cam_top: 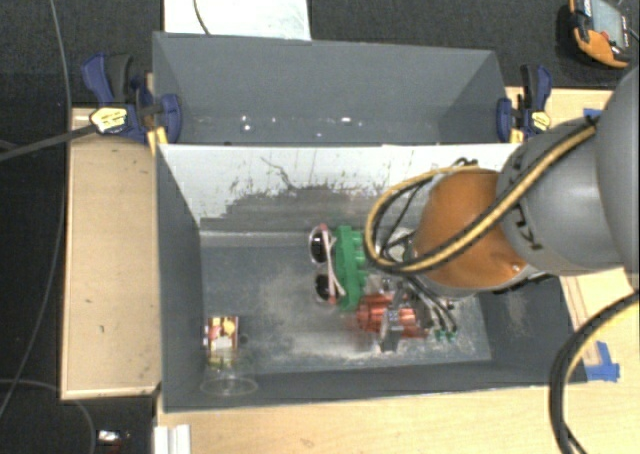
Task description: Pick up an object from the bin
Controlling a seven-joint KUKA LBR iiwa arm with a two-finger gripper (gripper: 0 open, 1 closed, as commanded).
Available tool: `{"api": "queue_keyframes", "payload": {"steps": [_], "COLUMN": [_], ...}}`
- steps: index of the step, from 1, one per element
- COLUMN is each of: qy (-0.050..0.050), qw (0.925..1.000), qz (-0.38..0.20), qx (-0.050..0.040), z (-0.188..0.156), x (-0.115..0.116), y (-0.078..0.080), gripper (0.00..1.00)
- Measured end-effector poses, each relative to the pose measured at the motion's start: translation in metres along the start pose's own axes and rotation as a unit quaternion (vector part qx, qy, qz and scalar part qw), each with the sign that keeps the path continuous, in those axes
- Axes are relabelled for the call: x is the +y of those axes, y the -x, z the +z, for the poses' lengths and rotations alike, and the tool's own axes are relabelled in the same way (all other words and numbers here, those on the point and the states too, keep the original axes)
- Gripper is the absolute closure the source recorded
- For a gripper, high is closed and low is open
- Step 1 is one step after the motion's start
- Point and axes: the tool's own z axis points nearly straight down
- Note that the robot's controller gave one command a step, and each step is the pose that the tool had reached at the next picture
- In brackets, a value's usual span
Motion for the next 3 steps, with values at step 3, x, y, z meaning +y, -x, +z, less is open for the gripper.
{"api": "queue_keyframes", "payload": {"steps": [3], "qy": [0.001], "qw": [0.9904], "qz": [-0.138], "qx": [0.0007], "z": [0.007], "x": [-0.016], "y": [0.007], "gripper": [1.00]}}
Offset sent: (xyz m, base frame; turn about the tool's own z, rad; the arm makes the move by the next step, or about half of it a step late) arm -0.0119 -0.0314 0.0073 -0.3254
